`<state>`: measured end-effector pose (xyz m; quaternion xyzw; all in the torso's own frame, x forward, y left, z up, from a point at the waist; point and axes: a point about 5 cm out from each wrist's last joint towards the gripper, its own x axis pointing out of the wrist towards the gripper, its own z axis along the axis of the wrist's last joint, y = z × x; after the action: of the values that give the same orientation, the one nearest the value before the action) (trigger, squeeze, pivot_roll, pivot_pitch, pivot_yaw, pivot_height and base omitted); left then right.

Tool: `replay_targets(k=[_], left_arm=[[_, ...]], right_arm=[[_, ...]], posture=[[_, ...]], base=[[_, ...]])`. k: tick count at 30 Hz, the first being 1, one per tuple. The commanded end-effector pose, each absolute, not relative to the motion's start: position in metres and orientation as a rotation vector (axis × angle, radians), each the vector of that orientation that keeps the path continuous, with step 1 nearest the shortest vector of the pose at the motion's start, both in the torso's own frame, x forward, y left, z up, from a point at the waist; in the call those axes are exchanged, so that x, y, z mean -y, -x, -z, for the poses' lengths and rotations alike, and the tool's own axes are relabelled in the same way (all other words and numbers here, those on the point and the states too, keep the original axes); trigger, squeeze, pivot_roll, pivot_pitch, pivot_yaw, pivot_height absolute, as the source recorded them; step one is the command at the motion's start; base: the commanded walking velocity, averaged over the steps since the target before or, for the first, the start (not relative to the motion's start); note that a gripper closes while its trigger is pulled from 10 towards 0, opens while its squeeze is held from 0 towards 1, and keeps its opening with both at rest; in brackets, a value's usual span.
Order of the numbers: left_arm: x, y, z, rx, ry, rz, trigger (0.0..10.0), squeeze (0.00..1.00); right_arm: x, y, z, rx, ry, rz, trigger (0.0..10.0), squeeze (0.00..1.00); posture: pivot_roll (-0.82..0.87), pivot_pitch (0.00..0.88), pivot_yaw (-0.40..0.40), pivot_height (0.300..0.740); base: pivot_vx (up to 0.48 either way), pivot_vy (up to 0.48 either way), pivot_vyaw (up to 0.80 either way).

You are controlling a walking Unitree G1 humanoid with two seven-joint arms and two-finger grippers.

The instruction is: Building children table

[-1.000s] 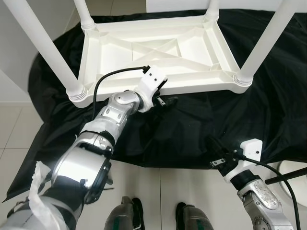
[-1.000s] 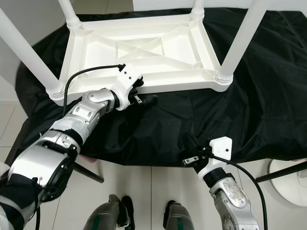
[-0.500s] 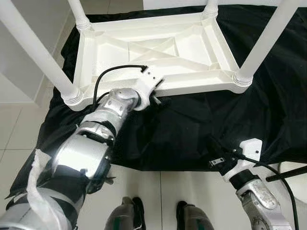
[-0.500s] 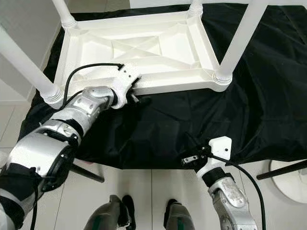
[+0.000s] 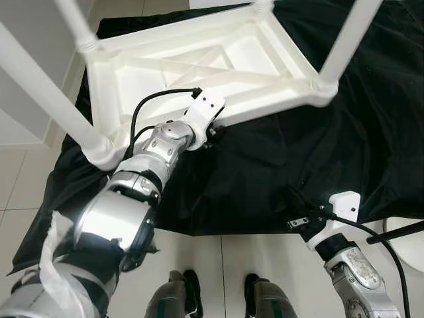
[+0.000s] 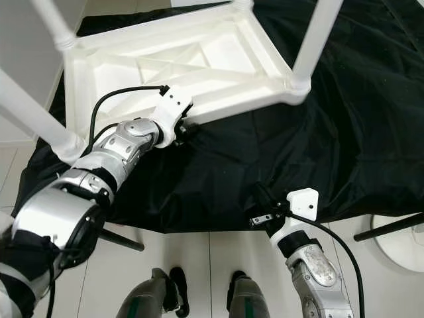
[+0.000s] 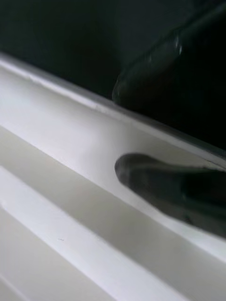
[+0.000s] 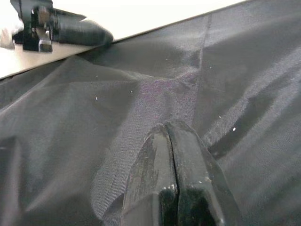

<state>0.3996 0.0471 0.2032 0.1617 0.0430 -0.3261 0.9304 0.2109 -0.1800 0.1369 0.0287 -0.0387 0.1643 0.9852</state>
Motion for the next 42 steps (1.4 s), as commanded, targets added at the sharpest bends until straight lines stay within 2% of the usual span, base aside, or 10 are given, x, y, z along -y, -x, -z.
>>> replay_targets(k=[1,13,19,20,30,31,37,38,39,42], left_arm=[[-0.053,-0.398,-0.195,-0.101,-0.285,0.636,0.0,0.0],[-0.014,-0.349,-0.187,0.004,-0.179,0.907,0.4,0.0],[0.016,-0.312,-0.181,0.027,-0.123,1.033,1.5,0.0],[0.024,-0.304,-0.182,0.04,-0.109,1.054,10.0,0.0],[0.021,-0.3,-0.193,0.063,-0.056,1.033,10.0,0.0],[0.019,-0.298,-0.194,0.062,-0.038,1.037,10.0,1.0],[0.016,-0.295,-0.195,0.064,-0.046,1.012,10.0,1.0],[0.016,-0.295,-0.195,0.07,-0.054,1.0,10.0,0.16],[0.016,-0.294,-0.197,0.079,-0.058,0.99,10.0,0.0],[0.016,-0.293,-0.198,0.087,-0.057,0.986,10.0,0.0]], right_arm=[[0.177,-0.21,-0.132,0.057,-0.065,-0.337,10.0,0.0],[0.178,-0.216,-0.13,0.06,-0.061,-0.344,10.0,0.0],[0.176,-0.223,-0.131,0.073,-0.064,-0.352,10.0,0.0],[0.174,-0.229,-0.131,0.083,-0.066,-0.359,10.0,0.0],[0.166,-0.246,-0.133,0.111,-0.07,-0.395,10.0,0.0],[0.165,-0.248,-0.134,0.117,-0.069,-0.399,10.0,0.0],[0.165,-0.251,-0.135,0.123,-0.07,-0.402,10.0,0.0],[0.165,-0.253,-0.135,0.125,-0.071,-0.403,10.0,0.0],[0.165,-0.253,-0.135,0.128,-0.072,-0.406,10.0,0.0],[0.164,-0.254,-0.135,0.132,-0.072,-0.408,10.0,0.0]], posture=[[-0.11,0.221,0.122,0.74],[-0.09,0.2,0.114,0.74],[-0.06,0.172,0.108,0.74],[-0.05,0.155,0.103,0.74],[-0.01,0.129,0.087,0.74],[-0.01,0.122,0.084,0.74],[-0.01,0.119,0.081,0.74],[0.0,0.119,0.08,0.74],[0.0,0.118,0.079,0.74],[0.0,0.118,0.079,0.74]], base=[[0.0,0.0,0.0],[0.0,0.0,0.0],[0.0,0.0,0.0],[0.0,0.0,0.0],[0.0,0.0,0.0],[0.0,0.0,0.0],[0.0,0.0,0.0],[0.0,0.0,0.0],[0.0,0.0,0.0],[0.0,0.0,0.0]])
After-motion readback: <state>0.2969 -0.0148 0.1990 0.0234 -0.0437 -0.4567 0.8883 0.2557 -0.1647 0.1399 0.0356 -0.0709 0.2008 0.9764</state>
